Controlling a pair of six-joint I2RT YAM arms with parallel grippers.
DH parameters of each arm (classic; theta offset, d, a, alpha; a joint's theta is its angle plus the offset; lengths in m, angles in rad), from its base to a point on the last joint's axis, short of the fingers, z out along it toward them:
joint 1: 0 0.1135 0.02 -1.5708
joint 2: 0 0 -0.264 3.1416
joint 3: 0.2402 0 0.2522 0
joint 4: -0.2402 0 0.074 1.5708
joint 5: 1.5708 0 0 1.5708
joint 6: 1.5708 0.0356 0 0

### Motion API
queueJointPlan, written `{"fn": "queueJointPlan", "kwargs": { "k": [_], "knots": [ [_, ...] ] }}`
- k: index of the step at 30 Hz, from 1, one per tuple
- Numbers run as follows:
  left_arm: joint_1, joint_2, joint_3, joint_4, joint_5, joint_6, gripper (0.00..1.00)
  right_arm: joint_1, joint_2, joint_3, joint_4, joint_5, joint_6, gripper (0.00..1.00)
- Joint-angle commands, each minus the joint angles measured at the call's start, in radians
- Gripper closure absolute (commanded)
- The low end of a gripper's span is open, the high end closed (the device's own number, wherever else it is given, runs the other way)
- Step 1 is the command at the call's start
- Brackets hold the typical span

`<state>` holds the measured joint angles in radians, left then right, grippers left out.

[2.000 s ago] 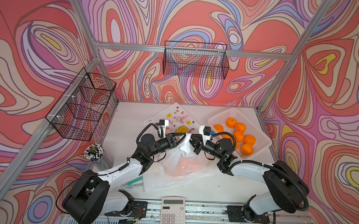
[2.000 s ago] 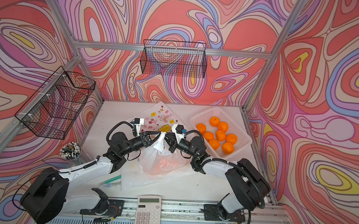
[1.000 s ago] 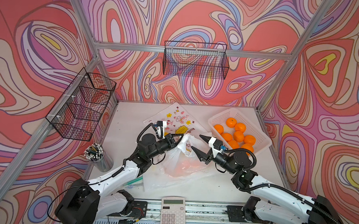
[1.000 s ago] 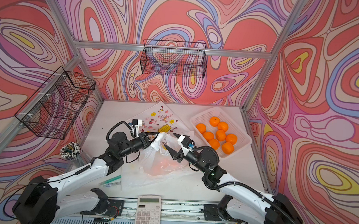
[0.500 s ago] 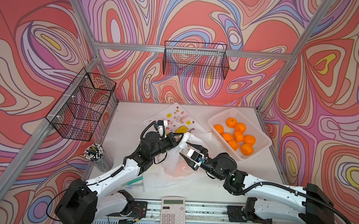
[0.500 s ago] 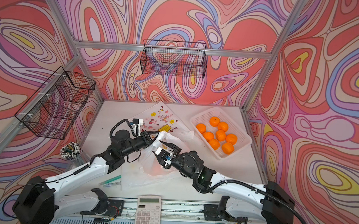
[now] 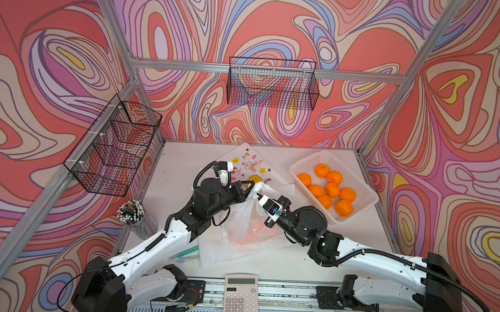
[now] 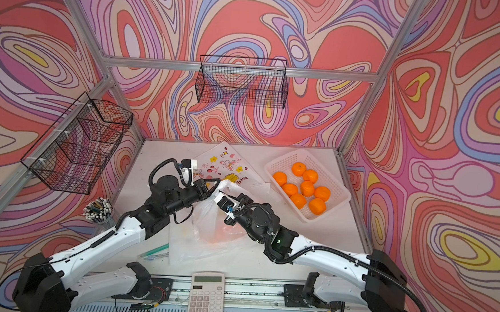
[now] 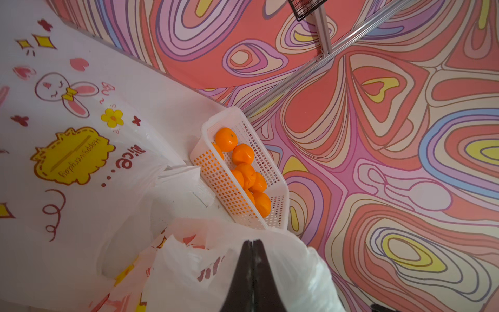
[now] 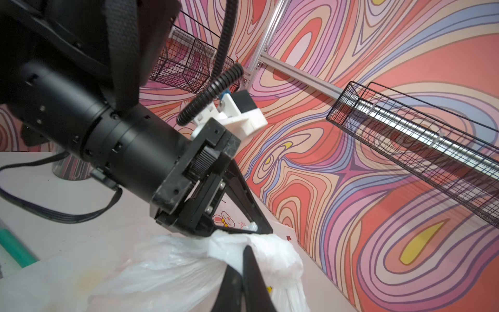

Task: Place the oranges into plastic bags & tie knots
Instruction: Tie the plastic bag to the plastic bag.

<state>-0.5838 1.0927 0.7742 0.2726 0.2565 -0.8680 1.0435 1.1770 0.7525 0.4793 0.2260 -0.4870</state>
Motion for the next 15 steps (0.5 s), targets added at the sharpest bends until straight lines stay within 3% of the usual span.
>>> {"fn": "queueJointPlan", "kwargs": {
  "k": [1,8,15],
  "knots": [
    [0.029,-0.005,0.107,-0.091,0.001,0.156,1.0,-0.018,-0.031,0.117,-0.123,0.041,0.032,1.0],
    [0.041,0.058,0.291,-0.188,0.004,0.292,1.0,-0.075,-0.02,0.277,-0.262,0.059,0.1,1.0],
    [0.042,0.053,0.231,-0.204,-0.062,0.323,1.0,-0.171,-0.013,0.211,-0.297,0.043,0.269,1.0]
  ]
}}
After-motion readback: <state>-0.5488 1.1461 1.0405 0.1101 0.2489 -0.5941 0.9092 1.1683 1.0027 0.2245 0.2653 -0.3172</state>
